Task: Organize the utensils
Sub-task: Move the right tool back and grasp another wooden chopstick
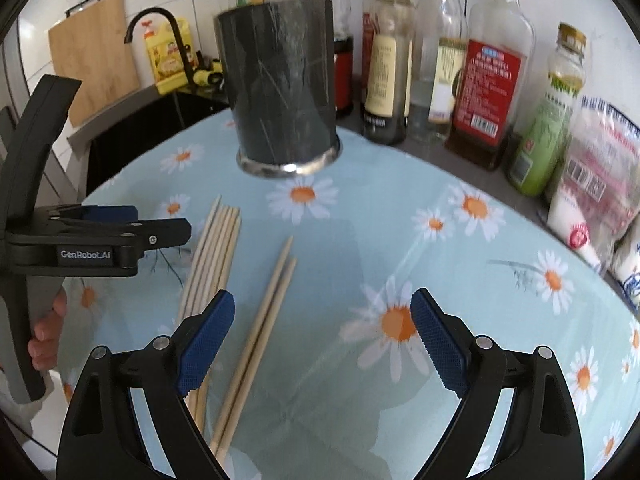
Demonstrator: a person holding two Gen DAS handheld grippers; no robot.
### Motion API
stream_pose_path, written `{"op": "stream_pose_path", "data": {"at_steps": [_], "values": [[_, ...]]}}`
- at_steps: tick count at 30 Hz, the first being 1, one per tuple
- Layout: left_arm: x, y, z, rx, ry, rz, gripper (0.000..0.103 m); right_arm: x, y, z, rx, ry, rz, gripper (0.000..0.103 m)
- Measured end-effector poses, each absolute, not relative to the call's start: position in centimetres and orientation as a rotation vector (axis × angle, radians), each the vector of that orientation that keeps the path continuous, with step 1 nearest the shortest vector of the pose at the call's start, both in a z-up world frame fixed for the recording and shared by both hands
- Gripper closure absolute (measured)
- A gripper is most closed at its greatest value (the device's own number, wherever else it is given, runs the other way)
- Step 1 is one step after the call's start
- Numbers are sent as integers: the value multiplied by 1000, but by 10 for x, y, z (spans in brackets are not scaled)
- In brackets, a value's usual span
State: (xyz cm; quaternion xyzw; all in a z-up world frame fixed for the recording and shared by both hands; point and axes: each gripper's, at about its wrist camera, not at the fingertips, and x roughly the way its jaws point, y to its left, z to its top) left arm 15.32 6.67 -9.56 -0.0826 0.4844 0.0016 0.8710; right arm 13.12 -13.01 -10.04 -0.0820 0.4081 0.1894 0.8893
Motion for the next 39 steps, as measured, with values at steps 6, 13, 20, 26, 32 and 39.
{"op": "stream_pose_path", "data": {"at_steps": [6,13,20,26,32,39], "values": [[154,61,-100,-141,1042,40,12,126,-131,-110,-199,880,369,18],[155,54,-102,-110,1087,86,8,125,-138,-116,-200,906,345,18],[153,56,-101,-131,1129,142,5,123,-139,-117,-199,926,372,18],[155,56,-101,-148,1198,157,5,125,-139,-120,-207,999,326,17],[164,60,-101,-184,1263,172,5,127,-140,-120,-195,1045,302,17],[176,63,-101,-211,1313,198,5,129,-139,-120,-181,1082,271,20]]}}
